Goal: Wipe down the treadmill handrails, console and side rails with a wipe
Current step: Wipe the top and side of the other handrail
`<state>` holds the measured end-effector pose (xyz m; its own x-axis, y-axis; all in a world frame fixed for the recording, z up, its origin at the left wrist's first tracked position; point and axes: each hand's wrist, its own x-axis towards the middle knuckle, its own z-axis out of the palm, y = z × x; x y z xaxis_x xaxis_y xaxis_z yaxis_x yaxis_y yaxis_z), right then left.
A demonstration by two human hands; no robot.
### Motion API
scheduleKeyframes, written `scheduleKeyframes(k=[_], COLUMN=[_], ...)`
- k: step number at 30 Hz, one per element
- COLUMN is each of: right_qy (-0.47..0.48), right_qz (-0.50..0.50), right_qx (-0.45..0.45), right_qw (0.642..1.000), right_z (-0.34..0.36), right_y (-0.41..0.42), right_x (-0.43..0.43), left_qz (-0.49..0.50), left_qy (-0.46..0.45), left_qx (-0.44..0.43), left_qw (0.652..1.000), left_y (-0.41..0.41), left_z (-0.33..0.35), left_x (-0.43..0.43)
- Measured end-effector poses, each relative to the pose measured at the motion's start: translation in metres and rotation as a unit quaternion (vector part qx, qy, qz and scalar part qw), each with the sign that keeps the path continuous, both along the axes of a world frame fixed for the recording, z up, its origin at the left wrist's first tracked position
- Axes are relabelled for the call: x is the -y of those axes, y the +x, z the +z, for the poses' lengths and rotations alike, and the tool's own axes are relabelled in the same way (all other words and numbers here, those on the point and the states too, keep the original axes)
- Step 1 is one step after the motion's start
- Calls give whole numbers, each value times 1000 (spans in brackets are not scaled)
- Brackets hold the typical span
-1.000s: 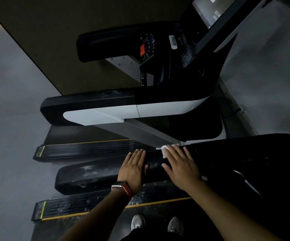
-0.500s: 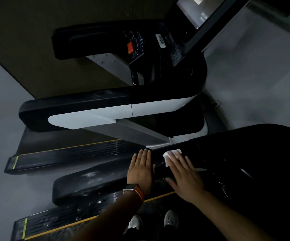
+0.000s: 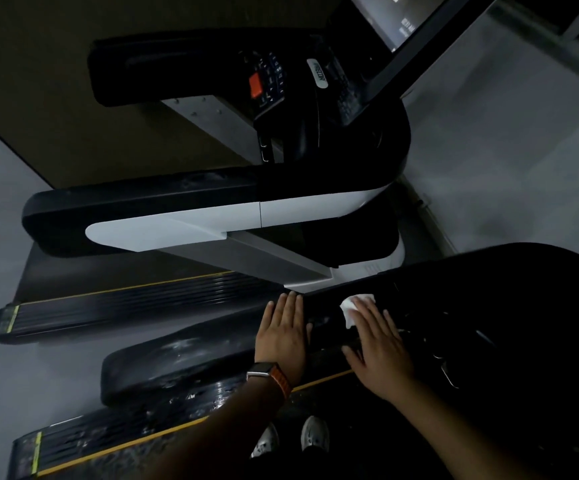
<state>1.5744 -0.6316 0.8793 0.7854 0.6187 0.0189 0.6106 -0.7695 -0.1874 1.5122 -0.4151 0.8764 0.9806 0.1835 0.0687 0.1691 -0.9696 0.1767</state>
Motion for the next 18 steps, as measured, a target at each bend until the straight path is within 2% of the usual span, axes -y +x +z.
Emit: scheduleKeyframes(k=[2,5,10,13,18], right_qy=[18,-13,-60,-42,-66], right_qz=[-6,-22,47,29,174], right_qx=[0,-1,38,34,72], right_qw=[1000,1000,996,998,980], right_z=[0,-3,-8,-3,-15], right_y=[-4,-5,10,17,4], right_x=[-11,-30,-20,-12,-17], left_qz=[4,8,8,5,34], left_qy=[1,7,14,20,28], left_qx=[2,-2,3,-3,-24], left_qw=[1000,1000,1000,1000,999], left_y=[0,-1,-1,-3,-10], left_z=[-2,-3,-3,-3,-2], left_x=[0,1,1,-1,-8])
